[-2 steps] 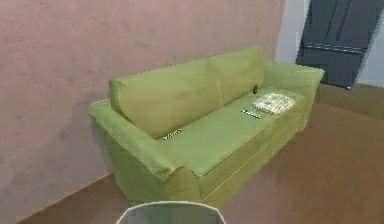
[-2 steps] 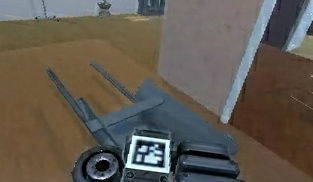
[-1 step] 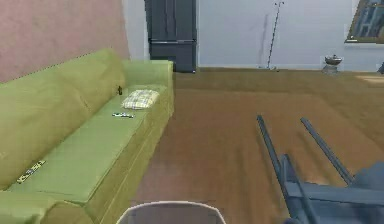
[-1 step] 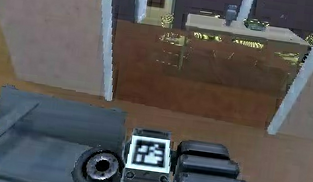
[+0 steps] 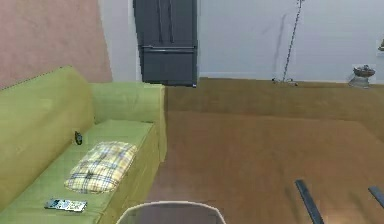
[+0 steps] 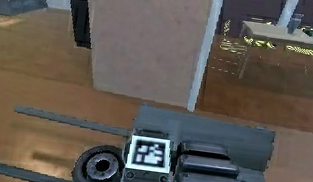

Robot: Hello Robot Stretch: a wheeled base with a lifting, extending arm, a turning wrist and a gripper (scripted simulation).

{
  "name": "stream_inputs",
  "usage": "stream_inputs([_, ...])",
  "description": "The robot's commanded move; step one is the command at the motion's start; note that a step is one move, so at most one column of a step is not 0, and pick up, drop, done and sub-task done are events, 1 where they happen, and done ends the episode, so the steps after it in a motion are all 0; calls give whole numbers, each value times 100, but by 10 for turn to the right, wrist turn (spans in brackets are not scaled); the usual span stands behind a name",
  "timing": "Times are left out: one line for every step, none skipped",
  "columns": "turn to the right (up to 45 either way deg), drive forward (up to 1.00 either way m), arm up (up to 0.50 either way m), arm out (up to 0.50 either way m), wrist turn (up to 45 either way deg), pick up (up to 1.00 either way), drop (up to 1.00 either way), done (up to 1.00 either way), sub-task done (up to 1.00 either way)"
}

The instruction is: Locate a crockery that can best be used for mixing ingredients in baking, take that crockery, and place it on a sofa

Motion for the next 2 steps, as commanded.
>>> stream_inputs([30, 0, 0, 0, 0, 0, 0, 0, 0])
stream_inputs([0, 65, 0, 0, 0, 0, 0, 0, 0])
